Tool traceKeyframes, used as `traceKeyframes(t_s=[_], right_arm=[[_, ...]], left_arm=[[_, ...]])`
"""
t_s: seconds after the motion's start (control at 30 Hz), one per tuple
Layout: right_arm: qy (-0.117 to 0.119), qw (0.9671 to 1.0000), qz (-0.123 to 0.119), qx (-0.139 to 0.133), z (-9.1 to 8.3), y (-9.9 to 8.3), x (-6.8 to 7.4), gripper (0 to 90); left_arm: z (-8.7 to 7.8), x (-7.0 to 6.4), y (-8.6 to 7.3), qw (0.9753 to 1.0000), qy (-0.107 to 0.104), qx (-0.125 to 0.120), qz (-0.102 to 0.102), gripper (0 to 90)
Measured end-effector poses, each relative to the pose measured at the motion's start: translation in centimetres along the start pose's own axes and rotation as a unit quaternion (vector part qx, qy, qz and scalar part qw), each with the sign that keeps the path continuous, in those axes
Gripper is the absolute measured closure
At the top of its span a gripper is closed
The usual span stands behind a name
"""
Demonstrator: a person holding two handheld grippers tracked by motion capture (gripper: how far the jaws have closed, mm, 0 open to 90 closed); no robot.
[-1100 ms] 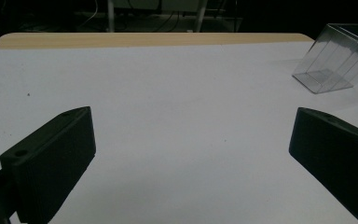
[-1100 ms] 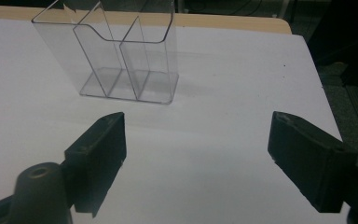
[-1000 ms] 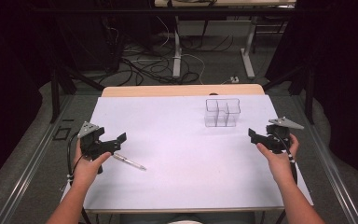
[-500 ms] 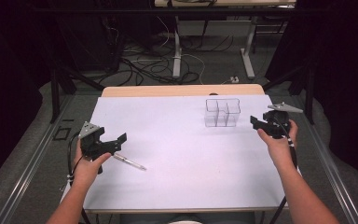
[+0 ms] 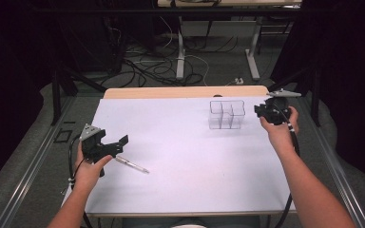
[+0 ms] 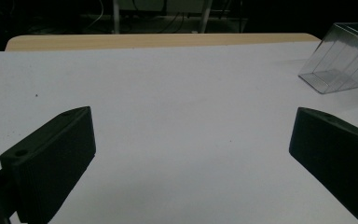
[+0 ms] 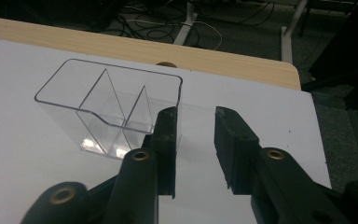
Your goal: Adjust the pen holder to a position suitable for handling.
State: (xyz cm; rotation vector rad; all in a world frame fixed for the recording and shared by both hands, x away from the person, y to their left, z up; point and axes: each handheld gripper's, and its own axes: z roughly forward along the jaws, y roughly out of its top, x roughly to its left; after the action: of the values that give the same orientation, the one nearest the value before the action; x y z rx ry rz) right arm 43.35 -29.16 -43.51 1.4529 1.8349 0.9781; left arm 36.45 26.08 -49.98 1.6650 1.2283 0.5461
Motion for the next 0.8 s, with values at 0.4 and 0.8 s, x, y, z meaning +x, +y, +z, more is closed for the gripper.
traceKeyframes(t_s=[0.4, 0.8], right_arm=[[-0.005, 0.9998, -0.003, 0.021, 2.6, 1.1, 0.2, 90.0], [-0.008, 0.9989, 0.012, 0.044, 6.0, 1.0, 0.1, 90.0]], left_arm=[[0.0, 0.2, -0.1, 1.0, 0.003, 0.001, -0.004, 0.2], [-0.1, 0.3, -0.1, 1.0, 0.007, 0.005, 0.0, 0.3]])
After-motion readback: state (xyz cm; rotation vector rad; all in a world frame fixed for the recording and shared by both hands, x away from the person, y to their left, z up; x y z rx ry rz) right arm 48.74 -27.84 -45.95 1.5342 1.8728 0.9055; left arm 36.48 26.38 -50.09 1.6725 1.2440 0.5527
